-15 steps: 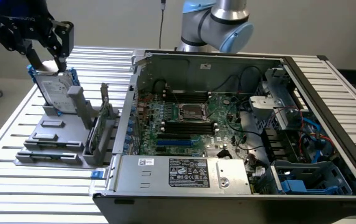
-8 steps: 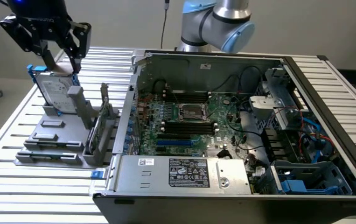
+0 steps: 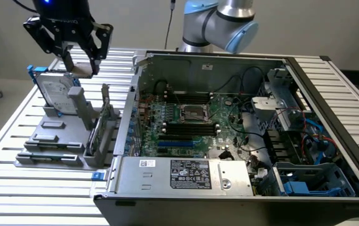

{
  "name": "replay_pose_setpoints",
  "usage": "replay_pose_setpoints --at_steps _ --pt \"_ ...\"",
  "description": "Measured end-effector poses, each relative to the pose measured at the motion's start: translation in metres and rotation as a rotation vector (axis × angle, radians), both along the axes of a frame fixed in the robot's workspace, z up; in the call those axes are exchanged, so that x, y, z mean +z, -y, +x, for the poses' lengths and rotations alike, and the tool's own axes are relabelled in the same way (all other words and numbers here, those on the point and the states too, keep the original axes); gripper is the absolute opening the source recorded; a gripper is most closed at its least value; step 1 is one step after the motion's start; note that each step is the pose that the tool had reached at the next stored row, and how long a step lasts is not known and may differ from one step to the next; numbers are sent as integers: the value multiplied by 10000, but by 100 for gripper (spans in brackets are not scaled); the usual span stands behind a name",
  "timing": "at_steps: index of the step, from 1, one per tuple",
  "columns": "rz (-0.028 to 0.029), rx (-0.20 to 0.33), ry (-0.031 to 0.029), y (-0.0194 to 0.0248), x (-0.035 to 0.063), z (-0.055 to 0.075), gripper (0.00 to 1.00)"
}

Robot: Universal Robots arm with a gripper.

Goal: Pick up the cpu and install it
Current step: 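Pick up the cpu and move it towards the insertion slot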

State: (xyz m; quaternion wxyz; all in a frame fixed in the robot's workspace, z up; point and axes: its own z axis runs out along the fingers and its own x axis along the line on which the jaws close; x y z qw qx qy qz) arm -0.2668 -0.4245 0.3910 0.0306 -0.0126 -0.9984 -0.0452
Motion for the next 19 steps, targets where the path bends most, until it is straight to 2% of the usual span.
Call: replay_pose_setpoints --at_steps 14,19 --pt "0 1 0 0 -9 638 55" --pt "1 0 0 0 -43 867 55"
